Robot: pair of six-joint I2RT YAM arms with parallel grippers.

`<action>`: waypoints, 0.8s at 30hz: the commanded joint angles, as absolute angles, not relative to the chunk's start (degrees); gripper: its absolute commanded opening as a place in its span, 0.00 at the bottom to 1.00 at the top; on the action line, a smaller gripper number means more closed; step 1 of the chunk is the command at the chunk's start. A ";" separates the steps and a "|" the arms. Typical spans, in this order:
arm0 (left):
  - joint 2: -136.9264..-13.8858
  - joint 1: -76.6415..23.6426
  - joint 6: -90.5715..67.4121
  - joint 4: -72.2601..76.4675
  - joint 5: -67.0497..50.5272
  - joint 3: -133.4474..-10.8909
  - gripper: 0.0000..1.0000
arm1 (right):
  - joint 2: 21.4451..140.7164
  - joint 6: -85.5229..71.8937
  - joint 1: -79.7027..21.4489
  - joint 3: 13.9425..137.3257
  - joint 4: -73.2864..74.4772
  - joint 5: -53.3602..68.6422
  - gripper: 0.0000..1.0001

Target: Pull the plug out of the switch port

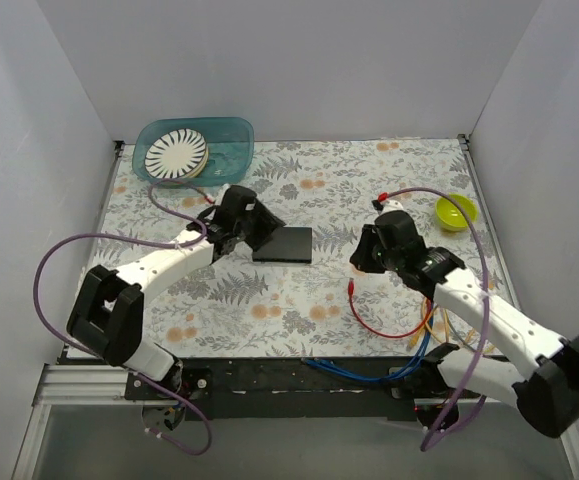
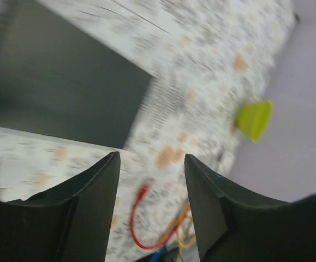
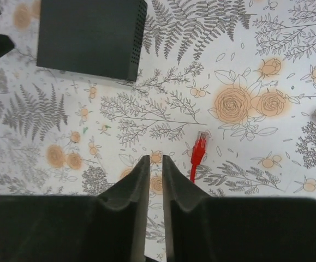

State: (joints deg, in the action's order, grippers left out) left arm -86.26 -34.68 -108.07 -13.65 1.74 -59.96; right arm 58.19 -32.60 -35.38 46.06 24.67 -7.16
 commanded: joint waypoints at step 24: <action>-105.47 -11.34 -99.94 -11.26 -16.96 -54.93 0.20 | 114.78 -35.77 -29.00 73.48 9.68 8.08 0.01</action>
